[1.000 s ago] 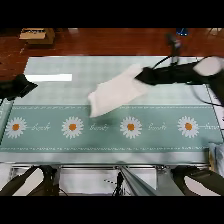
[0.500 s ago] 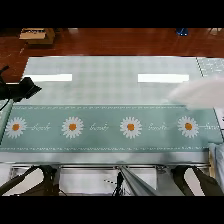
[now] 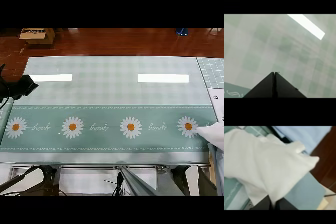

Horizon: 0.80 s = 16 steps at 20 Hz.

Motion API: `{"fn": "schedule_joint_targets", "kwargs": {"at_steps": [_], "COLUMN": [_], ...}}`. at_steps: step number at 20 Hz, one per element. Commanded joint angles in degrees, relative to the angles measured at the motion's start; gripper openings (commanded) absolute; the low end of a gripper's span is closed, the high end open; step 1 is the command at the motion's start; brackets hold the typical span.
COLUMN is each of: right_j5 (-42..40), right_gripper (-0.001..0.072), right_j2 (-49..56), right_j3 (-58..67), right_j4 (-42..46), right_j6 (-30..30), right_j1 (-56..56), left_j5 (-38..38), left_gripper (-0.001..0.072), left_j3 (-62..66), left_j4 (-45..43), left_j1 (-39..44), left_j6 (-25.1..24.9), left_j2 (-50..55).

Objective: Fold the shirts.

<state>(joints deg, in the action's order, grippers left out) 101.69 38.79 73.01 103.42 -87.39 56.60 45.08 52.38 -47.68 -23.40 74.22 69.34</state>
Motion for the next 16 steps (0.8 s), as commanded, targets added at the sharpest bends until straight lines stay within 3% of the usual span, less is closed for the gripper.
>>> {"fn": "schedule_joint_targets", "kwargs": {"at_steps": [1,11,12,14,16], "right_j5": [1.27,3.54,3.54,2.23,0.48], "right_gripper": [0.0023,0.0025,0.006,0.0355,0.0451], "right_j2": [-2.21,-4.85,-5.53,-6.73,-7.3], "right_j3": [0.07,-0.17,-0.17,-0.17,-0.17], "right_j4": [16.15,29.97,31.43,32.35,32.57], "right_j6": [0.0,0.92,0.74,0.63,0.52], "right_j1": [2.34,2.34,2.36,2.34,2.34], "left_j5": [-1.68,-4.2,-4.42,-5.16,-5.09], "left_gripper": [0.002,0.002,0.002,0.002,0.002], "left_j3": [0.0,0.0,0.0,0.0,0.0], "left_j4": [0.11,0.11,0.11,0.09,0.11], "left_j1": [-0.07,-0.15,-0.15,-0.15,-0.15], "left_j6": [0.0,-0.02,-0.02,-0.04,-0.02], "left_j2": [0.79,1.2,1.2,1.2,1.2]}}
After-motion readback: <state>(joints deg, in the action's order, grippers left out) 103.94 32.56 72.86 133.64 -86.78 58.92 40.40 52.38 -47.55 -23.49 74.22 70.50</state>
